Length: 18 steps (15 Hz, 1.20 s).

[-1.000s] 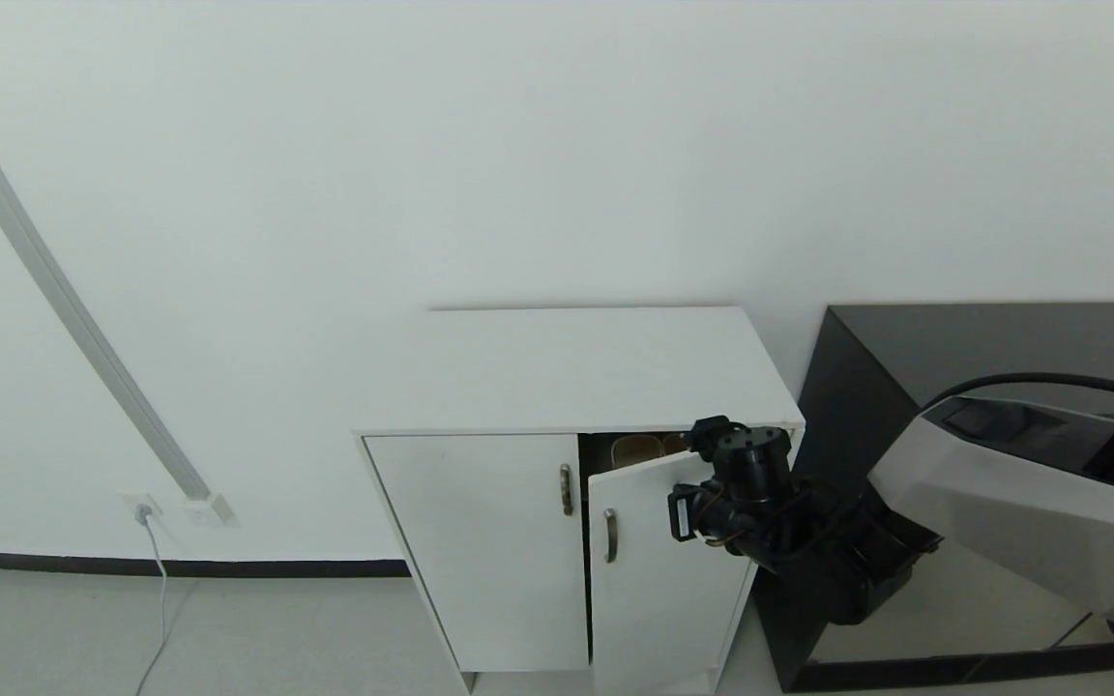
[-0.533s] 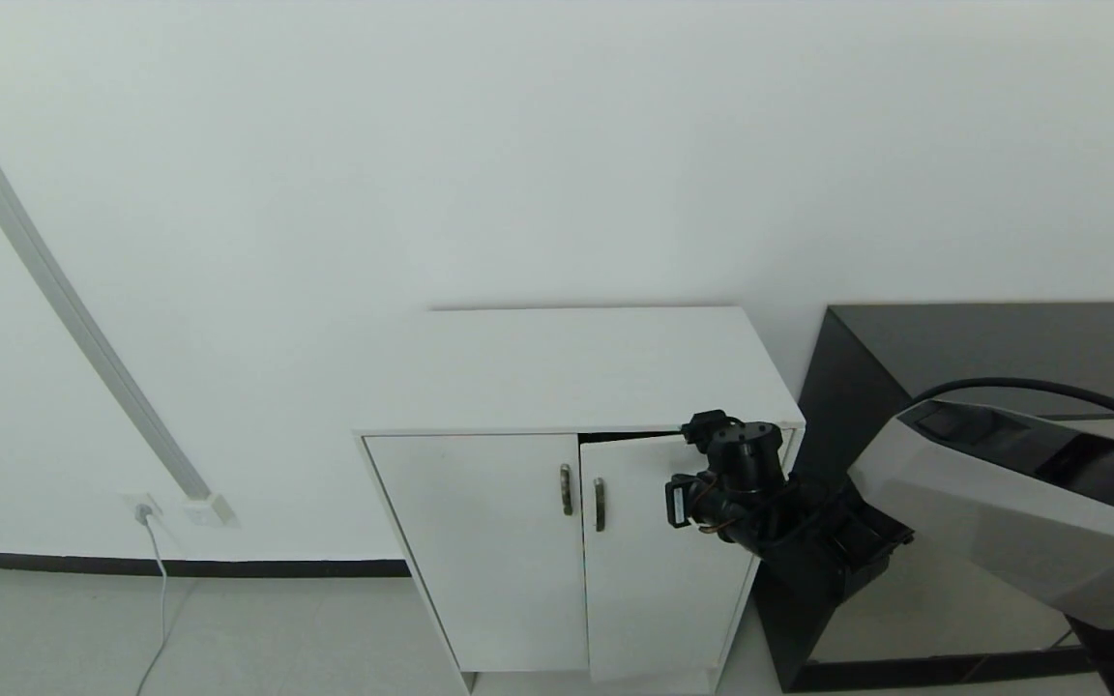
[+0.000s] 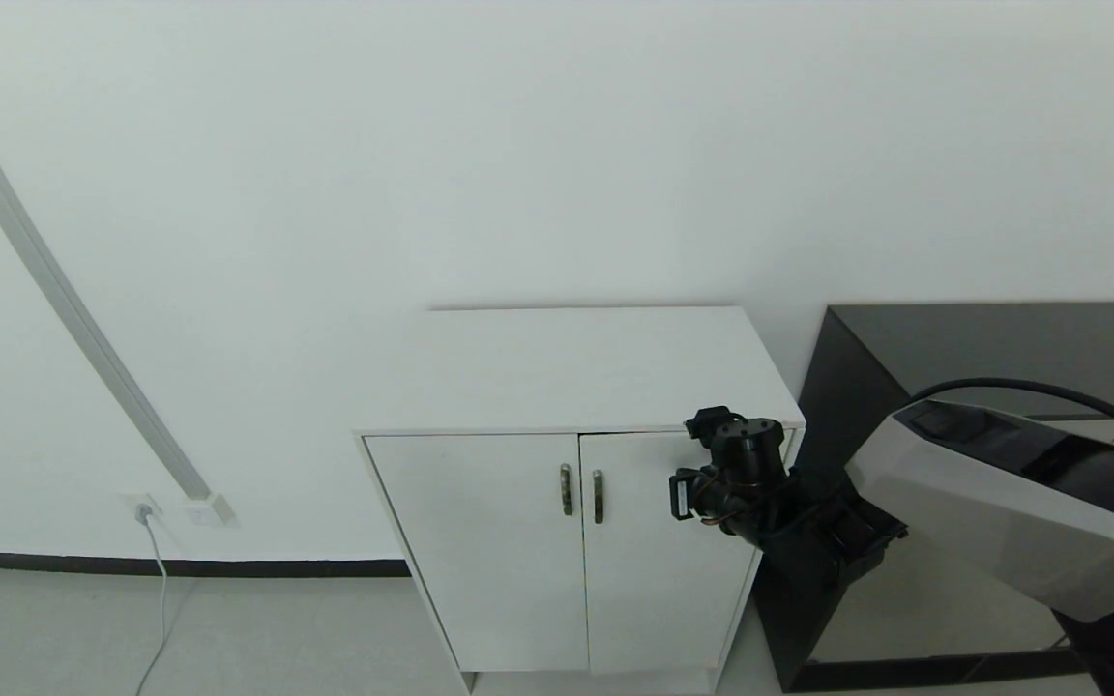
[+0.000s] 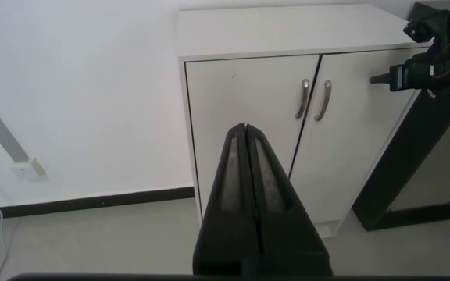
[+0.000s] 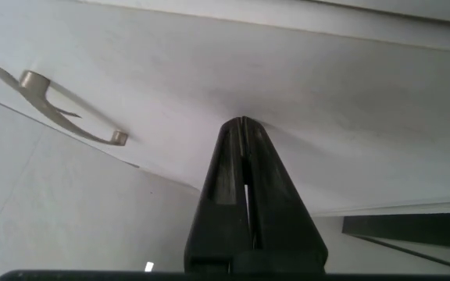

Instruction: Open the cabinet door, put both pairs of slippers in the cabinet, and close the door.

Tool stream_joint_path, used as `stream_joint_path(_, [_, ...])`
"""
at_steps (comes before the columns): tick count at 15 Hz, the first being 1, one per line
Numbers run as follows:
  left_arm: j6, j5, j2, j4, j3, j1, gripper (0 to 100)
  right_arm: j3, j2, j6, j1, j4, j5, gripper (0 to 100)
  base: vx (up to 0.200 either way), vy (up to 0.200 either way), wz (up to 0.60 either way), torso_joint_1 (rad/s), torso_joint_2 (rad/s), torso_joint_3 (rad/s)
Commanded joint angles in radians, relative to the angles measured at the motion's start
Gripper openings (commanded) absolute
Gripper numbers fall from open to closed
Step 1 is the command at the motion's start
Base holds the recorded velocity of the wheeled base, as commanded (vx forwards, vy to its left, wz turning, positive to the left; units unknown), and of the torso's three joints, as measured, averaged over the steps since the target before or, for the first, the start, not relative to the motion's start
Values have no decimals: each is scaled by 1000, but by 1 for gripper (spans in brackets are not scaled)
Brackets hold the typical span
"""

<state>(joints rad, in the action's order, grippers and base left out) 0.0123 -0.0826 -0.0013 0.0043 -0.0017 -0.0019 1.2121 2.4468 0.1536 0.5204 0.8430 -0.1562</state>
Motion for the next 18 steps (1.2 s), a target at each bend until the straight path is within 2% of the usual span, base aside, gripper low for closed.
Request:
stream_joint_path(1, [0, 0, 1, 0, 0, 0, 0, 7, 9, 0, -11, 1, 0, 0, 0, 0, 0, 0, 0, 0])
stream_joint_path(8, [0, 1, 1, 0, 0, 0, 0, 7, 6, 0, -19, 4, 0, 0, 0, 0, 0, 0, 0, 0])
stream_joint_path(14, [0, 1, 1, 0, 0, 0, 0, -137, -114, 0, -8, 45, 0, 0, 0, 0, 0, 0, 0, 0])
stream_joint_path(18, [0, 0, 1, 0, 0, 0, 0, -295, -252, -2, -22, 85, -16, 0, 0, 0, 0, 0, 0, 0])
